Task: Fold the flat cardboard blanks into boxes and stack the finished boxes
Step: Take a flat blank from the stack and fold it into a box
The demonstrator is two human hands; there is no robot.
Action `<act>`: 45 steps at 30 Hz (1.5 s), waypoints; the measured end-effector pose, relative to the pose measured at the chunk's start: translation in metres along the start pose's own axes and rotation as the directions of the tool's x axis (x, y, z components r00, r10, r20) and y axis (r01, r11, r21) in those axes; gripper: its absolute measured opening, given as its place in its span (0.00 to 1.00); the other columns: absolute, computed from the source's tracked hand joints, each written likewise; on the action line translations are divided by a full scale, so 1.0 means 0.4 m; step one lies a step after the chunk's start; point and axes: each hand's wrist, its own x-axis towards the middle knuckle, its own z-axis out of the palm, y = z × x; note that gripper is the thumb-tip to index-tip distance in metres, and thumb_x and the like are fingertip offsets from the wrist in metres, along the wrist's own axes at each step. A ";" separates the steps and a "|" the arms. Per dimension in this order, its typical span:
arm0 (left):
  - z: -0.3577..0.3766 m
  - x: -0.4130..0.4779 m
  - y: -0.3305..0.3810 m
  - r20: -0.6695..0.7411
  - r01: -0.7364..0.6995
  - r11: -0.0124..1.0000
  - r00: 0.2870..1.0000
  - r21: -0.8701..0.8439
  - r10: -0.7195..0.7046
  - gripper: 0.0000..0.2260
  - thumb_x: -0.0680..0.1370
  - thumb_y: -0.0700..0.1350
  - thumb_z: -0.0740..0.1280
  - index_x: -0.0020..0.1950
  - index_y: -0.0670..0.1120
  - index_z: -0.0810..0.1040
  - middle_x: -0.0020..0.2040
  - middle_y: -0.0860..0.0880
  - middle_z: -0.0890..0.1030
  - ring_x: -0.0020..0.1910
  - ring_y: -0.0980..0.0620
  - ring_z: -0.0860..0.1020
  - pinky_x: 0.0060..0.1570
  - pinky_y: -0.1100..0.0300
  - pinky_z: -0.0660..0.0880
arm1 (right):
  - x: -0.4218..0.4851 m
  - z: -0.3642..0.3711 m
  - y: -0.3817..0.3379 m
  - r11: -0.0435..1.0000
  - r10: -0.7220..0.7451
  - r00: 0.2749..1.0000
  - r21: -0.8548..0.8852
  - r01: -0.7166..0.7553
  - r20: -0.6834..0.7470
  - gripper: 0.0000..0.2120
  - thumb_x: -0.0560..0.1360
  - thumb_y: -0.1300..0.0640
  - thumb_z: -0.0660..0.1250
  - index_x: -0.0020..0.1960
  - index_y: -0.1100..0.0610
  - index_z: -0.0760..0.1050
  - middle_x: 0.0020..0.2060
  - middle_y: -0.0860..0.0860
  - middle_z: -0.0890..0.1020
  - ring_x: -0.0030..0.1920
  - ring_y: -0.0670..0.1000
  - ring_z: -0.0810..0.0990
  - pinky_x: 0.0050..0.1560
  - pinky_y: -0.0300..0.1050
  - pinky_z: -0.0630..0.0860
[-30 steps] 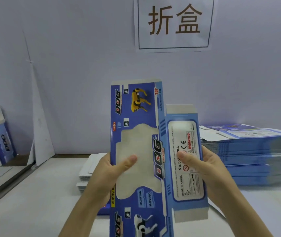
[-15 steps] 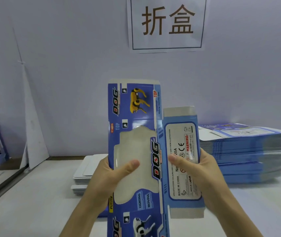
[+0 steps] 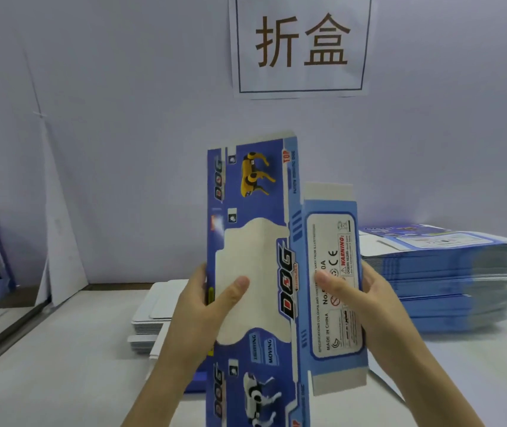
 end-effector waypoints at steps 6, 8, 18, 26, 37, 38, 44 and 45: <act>0.044 -0.028 0.012 0.139 0.031 0.991 0.990 -0.130 -0.013 0.29 0.66 0.59 0.67 0.67 0.59 0.68 0.55 0.51 0.83 0.50 0.48 0.84 0.37 0.59 0.81 | -0.016 0.028 -0.009 0.997 -0.073 0.996 0.035 0.075 -0.052 0.21 0.69 0.33 0.66 0.54 0.44 0.79 0.49 0.50 0.86 0.50 0.51 0.85 0.49 0.50 0.81; 0.063 -0.034 0.007 0.099 0.023 0.992 0.995 -0.128 -0.011 0.34 0.65 0.61 0.66 0.71 0.60 0.65 0.57 0.51 0.82 0.51 0.48 0.84 0.36 0.60 0.80 | -0.030 0.035 -0.029 0.993 0.007 0.992 0.120 -0.022 0.124 0.22 0.66 0.30 0.64 0.50 0.42 0.83 0.49 0.49 0.87 0.50 0.51 0.85 0.50 0.49 0.81; 0.005 -0.013 0.032 0.049 0.100 0.964 0.995 -0.248 -0.091 0.43 0.57 0.54 0.79 0.70 0.56 0.67 0.56 0.46 0.83 0.49 0.42 0.84 0.36 0.54 0.82 | 0.007 0.034 -0.036 0.995 0.086 0.982 -0.060 -0.077 0.166 0.22 0.79 0.46 0.59 0.65 0.59 0.76 0.45 0.57 0.83 0.45 0.52 0.82 0.56 0.50 0.77; 0.031 -0.027 0.031 -0.040 -0.005 0.998 0.999 0.067 0.007 0.40 0.59 0.57 0.74 0.69 0.58 0.65 0.60 0.58 0.78 0.53 0.58 0.80 0.40 0.66 0.80 | -0.006 0.026 -0.042 0.995 0.086 0.995 0.056 -0.088 0.044 0.09 0.73 0.53 0.68 0.42 0.50 0.87 0.41 0.45 0.87 0.42 0.39 0.85 0.35 0.32 0.78; 0.048 -0.053 0.049 0.035 0.122 0.992 0.992 -0.040 -0.120 0.17 0.61 0.52 0.72 0.48 0.49 0.80 0.39 0.46 0.86 0.34 0.47 0.84 0.26 0.62 0.77 | -0.004 0.010 -0.006 0.940 -0.014 0.994 -0.341 -0.023 -0.108 0.53 0.53 0.31 0.72 0.74 0.43 0.60 0.60 0.39 0.78 0.58 0.43 0.79 0.51 0.41 0.76; 0.044 -0.050 0.049 0.017 0.114 0.993 0.993 -0.039 -0.113 0.17 0.61 0.52 0.72 0.47 0.49 0.80 0.39 0.46 0.86 0.34 0.47 0.84 0.26 0.62 0.77 | 0.003 -0.005 -0.010 0.952 0.010 0.997 -0.303 -0.034 -0.081 0.47 0.52 0.34 0.74 0.69 0.43 0.66 0.54 0.39 0.82 0.51 0.42 0.82 0.44 0.39 0.77; 0.027 -0.036 0.034 -0.025 0.123 0.991 0.992 -0.048 -0.124 0.15 0.63 0.51 0.71 0.47 0.48 0.79 0.39 0.45 0.86 0.34 0.45 0.84 0.26 0.60 0.77 | 0.008 -0.048 -0.005 0.997 0.062 0.997 -0.038 -0.064 -0.052 0.25 0.58 0.57 0.78 0.54 0.53 0.79 0.42 0.51 0.87 0.41 0.53 0.87 0.35 0.47 0.81; 0.030 -0.035 0.030 -0.030 0.127 0.991 0.991 -0.041 -0.128 0.16 0.62 0.51 0.71 0.47 0.48 0.79 0.39 0.46 0.86 0.33 0.46 0.84 0.25 0.61 0.77 | 0.007 -0.043 -0.003 0.998 0.057 0.995 -0.020 -0.059 -0.080 0.22 0.60 0.59 0.78 0.53 0.54 0.80 0.42 0.52 0.87 0.40 0.53 0.87 0.34 0.47 0.81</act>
